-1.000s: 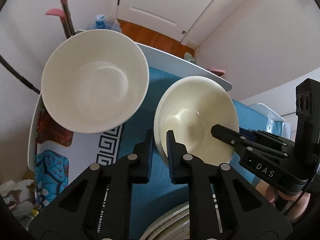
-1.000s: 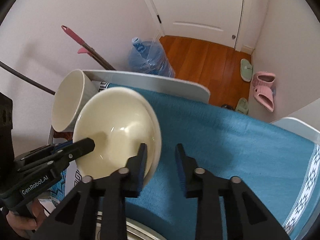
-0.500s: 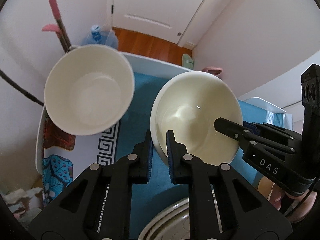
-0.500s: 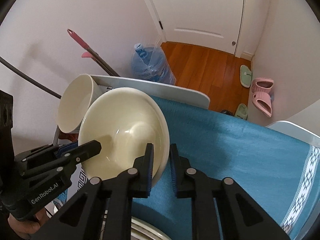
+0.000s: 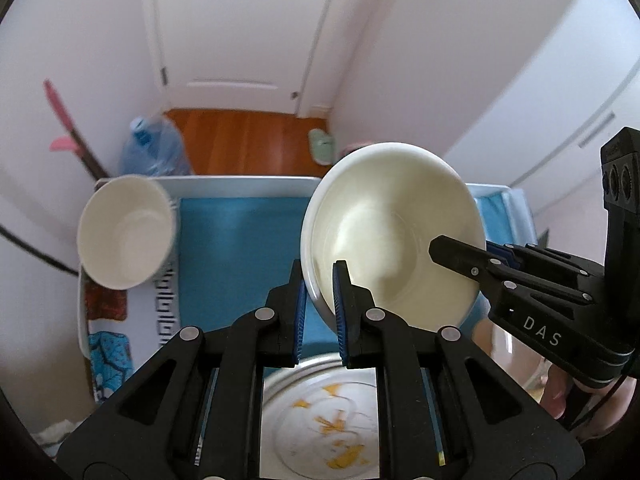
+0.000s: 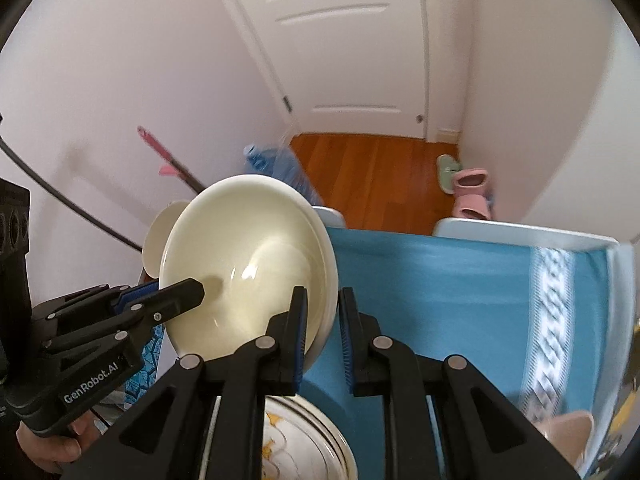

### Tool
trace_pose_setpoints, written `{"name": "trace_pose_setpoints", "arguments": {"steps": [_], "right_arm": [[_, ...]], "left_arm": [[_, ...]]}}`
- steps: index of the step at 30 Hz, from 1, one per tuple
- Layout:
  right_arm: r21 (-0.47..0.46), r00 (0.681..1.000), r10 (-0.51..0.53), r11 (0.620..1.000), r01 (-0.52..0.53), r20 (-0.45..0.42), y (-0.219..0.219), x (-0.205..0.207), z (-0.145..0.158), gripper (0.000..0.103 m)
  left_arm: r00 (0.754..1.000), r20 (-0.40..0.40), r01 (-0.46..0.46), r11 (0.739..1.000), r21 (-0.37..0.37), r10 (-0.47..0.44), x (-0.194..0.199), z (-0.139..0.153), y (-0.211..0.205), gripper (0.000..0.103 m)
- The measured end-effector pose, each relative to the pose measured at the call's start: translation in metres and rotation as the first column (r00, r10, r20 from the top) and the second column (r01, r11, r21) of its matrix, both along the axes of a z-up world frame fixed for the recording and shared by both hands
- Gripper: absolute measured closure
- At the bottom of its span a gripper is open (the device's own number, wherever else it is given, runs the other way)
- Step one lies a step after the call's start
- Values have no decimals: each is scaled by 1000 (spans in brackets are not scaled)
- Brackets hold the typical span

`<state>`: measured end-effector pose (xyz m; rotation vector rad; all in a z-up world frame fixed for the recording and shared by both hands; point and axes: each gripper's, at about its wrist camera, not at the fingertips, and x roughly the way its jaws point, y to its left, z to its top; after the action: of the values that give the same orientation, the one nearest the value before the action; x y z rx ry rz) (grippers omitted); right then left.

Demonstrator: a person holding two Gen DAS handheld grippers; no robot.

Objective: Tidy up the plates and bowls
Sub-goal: 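Lift the cream bowl with both grippers and carry it over the basin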

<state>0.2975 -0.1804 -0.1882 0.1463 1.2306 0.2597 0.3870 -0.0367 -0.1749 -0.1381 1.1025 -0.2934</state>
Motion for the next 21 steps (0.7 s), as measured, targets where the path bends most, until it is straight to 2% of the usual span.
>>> {"name": "trace_pose_setpoints", "arguments": {"steps": [10,15,21], "right_arm": [[-44,993,-109,993,111,45,-89,-70,37,88],[-56,992,-123,991,124,33,-132,-101,36,88],[-67,992,-126,990,126,2,-164,-128,25,88]], "left_arm": [[992,44,121,993,2,-121,-46,25,-104,92],[989,26,146,989,4,-146,-77,16,-156,92],[988,-19,151,988,0,-151,-102,-7,-192,92]]}}
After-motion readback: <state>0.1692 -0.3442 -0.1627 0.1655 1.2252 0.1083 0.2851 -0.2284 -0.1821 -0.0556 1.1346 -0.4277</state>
